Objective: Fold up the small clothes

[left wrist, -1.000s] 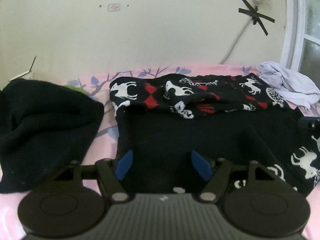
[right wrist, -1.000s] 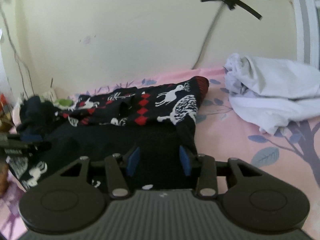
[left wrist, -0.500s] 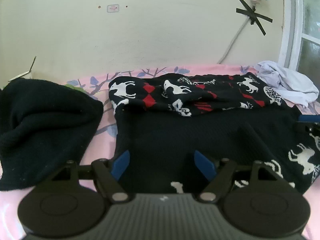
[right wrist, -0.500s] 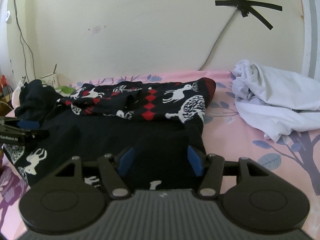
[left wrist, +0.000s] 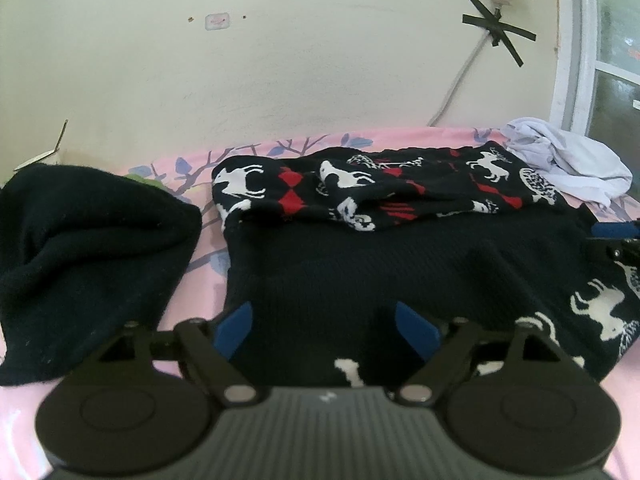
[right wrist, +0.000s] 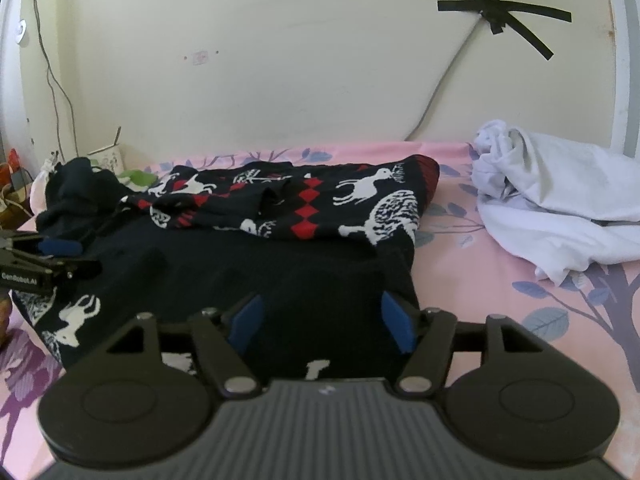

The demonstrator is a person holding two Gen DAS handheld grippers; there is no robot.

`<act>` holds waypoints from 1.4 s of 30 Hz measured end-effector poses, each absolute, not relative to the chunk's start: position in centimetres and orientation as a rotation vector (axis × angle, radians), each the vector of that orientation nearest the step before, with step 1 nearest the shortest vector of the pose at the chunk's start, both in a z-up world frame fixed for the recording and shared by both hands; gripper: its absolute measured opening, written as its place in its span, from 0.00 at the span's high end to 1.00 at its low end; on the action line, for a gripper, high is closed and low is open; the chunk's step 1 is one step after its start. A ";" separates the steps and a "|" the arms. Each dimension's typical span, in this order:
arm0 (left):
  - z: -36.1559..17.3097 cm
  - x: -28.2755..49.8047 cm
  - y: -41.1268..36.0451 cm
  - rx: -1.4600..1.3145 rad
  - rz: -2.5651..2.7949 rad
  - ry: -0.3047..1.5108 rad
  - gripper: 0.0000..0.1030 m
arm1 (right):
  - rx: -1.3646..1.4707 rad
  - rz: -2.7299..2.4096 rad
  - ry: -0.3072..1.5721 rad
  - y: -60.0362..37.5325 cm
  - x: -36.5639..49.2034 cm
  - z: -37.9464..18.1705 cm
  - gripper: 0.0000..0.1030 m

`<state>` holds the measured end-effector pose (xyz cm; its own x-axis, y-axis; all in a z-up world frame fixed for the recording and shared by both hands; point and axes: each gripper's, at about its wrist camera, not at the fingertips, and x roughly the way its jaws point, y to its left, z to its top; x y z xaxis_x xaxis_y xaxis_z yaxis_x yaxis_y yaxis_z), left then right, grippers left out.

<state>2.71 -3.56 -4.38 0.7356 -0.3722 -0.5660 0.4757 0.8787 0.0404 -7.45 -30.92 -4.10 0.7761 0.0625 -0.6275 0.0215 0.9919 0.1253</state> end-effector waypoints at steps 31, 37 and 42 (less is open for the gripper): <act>5.1 22.9 -11.2 0.150 -0.549 0.710 0.07 | 0.381 0.223 0.753 -42.3 11.2 2.7 0.41; -0.4 31.1 -16.6 0.114 -0.538 0.887 0.25 | 0.408 0.153 0.969 -41.6 22.3 -4.6 0.38; -3.0 30.1 -19.0 0.213 -0.583 0.868 0.67 | 0.419 0.206 1.033 -39.7 24.4 -8.6 0.51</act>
